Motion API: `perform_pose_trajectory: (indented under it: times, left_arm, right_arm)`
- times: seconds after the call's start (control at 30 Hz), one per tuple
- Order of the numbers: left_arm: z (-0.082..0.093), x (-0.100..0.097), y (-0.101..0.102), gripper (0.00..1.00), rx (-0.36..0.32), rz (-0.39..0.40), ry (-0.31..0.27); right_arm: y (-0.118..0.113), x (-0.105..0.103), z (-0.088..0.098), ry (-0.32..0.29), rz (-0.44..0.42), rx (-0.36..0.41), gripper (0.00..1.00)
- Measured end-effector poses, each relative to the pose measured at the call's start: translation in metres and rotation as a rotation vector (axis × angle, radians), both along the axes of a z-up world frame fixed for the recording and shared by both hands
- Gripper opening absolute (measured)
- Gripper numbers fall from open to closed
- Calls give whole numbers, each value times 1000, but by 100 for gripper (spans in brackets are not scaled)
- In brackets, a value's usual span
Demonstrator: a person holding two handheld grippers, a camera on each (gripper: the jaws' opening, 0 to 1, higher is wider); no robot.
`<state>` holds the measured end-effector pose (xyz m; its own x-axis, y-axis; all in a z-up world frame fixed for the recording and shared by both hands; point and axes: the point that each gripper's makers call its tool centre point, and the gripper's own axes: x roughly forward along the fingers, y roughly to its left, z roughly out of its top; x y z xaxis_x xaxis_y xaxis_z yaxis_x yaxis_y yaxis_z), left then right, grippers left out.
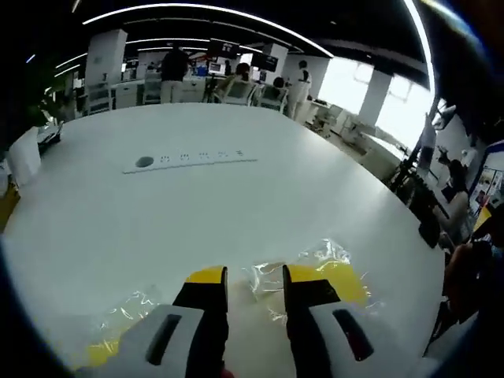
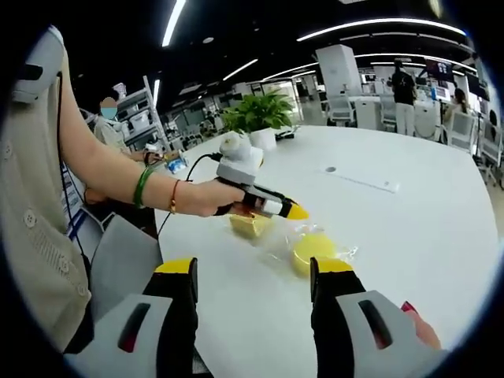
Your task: Compare the silicone blocks by pressing each to a similar depth, holding the contact briefly, and releasing to observe deformation and rebound differences across the visible hardness samples.
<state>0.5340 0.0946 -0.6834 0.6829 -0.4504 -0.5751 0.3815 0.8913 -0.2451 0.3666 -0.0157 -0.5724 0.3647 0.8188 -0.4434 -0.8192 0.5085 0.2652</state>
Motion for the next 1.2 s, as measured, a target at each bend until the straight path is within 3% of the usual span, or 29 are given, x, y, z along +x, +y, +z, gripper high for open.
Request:
perform_pose_trajectory:
  times: [0.1, 0.3, 0.47, 0.67, 0.77, 0.9, 1.03, 1.2]
  left_arm:
    - [12, -10, -1, 35, -9, -31, -9]
    - [40, -31, 5, 38, 20, -96, -67]
    - [64, -65, 12, 48, 36, -196, -82]
    - [93, -103, 44, 64, 42, -204, -133]
    - [111, -123, 70, 66, 4, -182, -158]
    - [125, -151, 102, 70, -28, -165, -179]
    - [134, -177, 130, 77, -53, -153, -209]
    - [139, -214, 162, 80, -136, -149, -219]
  right_arm:
    - [1, -5, 2, -5, -12, -2, 53]
    - [5, -15, 1, 10, -69, -8, 55]
    - [5, -30, -7, 33, -115, -41, 56]
    - [9, -44, -5, 45, -223, -34, 66]
    - [10, -52, -5, 18, -255, -47, 69]
    - [18, -66, 3, 13, -277, 8, 70]
    - [25, -81, 10, -15, -274, 16, 73]
    - [32, -99, 11, -30, -269, -1, 77]
